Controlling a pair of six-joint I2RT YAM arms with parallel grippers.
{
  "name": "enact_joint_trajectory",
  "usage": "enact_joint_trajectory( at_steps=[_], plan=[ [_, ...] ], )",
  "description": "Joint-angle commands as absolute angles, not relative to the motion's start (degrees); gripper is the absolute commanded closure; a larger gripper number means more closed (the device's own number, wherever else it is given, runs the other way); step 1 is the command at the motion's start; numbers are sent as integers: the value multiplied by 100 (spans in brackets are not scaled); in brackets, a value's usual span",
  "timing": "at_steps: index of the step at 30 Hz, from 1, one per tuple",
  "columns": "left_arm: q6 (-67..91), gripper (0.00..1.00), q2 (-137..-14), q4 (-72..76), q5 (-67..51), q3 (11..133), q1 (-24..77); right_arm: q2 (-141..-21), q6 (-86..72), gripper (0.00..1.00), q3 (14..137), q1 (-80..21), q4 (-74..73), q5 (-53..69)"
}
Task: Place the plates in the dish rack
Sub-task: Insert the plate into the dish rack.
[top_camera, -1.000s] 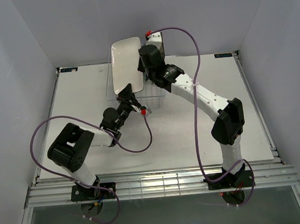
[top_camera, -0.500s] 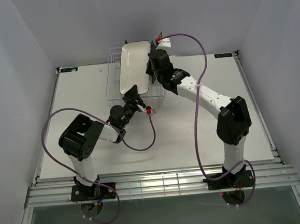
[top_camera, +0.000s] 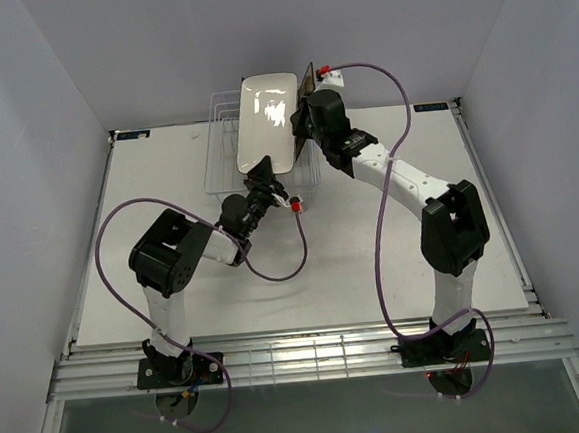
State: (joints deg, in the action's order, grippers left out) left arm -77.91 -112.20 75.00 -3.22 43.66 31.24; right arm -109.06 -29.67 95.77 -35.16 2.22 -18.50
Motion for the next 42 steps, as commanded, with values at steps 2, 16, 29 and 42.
enact_joint_trajectory(
  at_steps=[2, 16, 29, 42],
  plan=[
    [-7866, 100, -11267, 8789, 298, 4877, 2971, -10679, -3234, 92, 9423, -3516, 1001, -704],
    [-7831, 100, -11558, 8578, 633, 5414, 2953, -10705, -3357, 80, 9009, -3270, 1476, -53],
    [-7822, 100, -11610, 8560, 712, 5528, 2953, -10714, -3489, 61, 8701, -3190, 1626, 474],
    [-7893, 100, -11575, 8657, 650, 5441, 2971, -10827, -3489, 53, 8850, -3164, 1275, 659]
  ],
)
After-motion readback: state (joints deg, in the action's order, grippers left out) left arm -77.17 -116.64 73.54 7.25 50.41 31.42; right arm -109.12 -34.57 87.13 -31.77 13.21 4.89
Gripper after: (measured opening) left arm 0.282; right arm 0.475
